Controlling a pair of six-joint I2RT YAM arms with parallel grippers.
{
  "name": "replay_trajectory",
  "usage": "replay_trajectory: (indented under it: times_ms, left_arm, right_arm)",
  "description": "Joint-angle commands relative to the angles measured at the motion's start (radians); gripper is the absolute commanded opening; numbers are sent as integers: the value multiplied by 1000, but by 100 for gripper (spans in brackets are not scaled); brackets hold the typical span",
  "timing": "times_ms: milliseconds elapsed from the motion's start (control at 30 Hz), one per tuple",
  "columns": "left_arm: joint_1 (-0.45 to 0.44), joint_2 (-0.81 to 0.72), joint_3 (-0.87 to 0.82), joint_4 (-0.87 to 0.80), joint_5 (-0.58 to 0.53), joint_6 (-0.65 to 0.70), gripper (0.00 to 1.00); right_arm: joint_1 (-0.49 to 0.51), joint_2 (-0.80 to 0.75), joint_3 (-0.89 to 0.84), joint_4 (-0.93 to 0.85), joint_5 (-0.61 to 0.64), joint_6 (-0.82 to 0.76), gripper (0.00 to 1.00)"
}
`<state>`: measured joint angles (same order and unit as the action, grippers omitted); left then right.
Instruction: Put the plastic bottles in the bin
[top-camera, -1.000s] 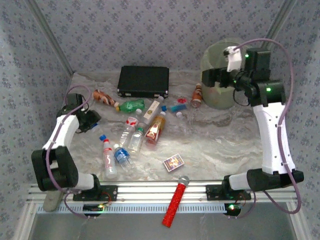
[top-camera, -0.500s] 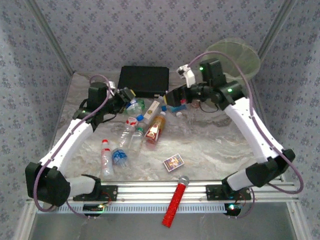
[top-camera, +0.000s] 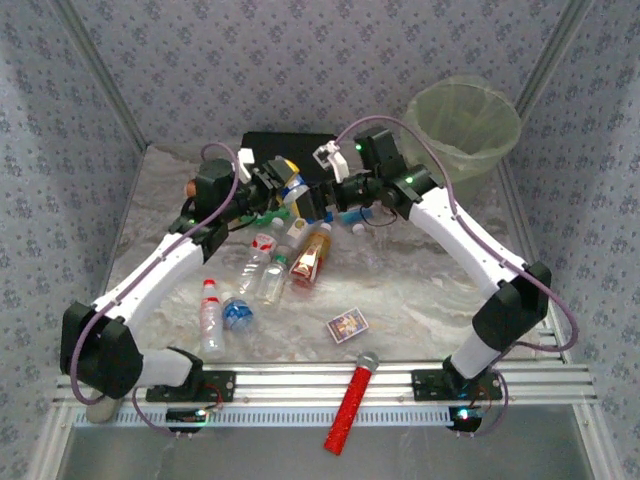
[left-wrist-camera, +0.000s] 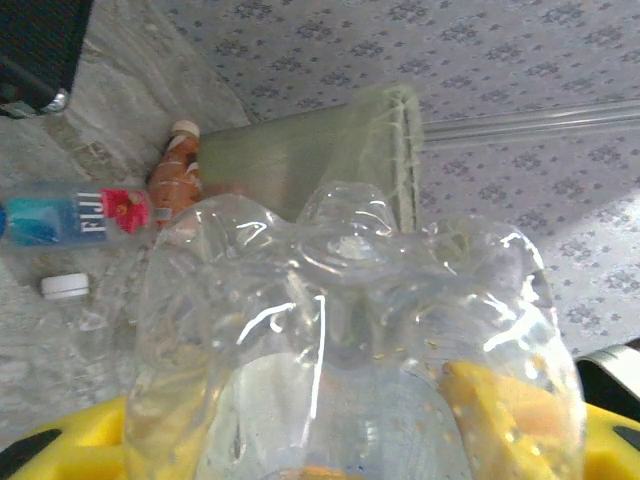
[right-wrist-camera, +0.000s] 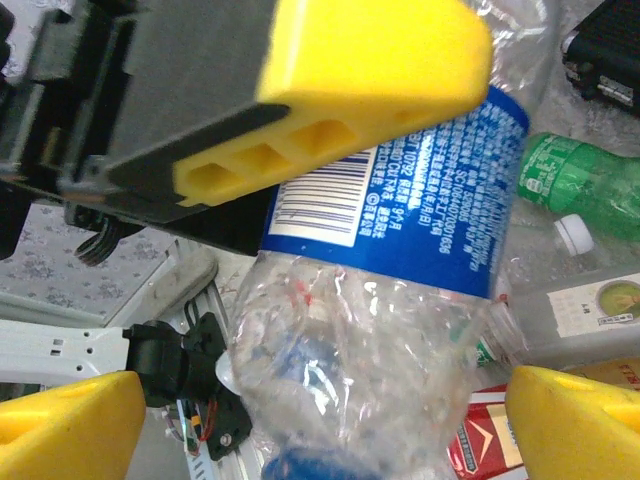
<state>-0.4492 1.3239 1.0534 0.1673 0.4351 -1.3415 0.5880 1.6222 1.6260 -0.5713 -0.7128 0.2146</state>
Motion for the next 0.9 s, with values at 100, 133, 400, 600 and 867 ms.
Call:
replay_trajectory:
  times_ms: [100,133,400,600,867]
  left_arm:
    - [-29,33,32,126,40,-43,41]
    - [-32,33,32,126,40,-39,41]
    - [-38,27,30,98,39,-22,42]
    - [-37,27,39,80,28,-6,59]
    - [22,-6,63,-14,13,65,97]
  right_arm:
    - [-11,47,43,59,-59,54,91]
    - [-15,50,44,62,-57,57,89]
    - [-48,45,48,63,-40,60,64]
    - [-54,42,59,36,-39,42,54]
    - [-83,3,103,-114,20,-42,49]
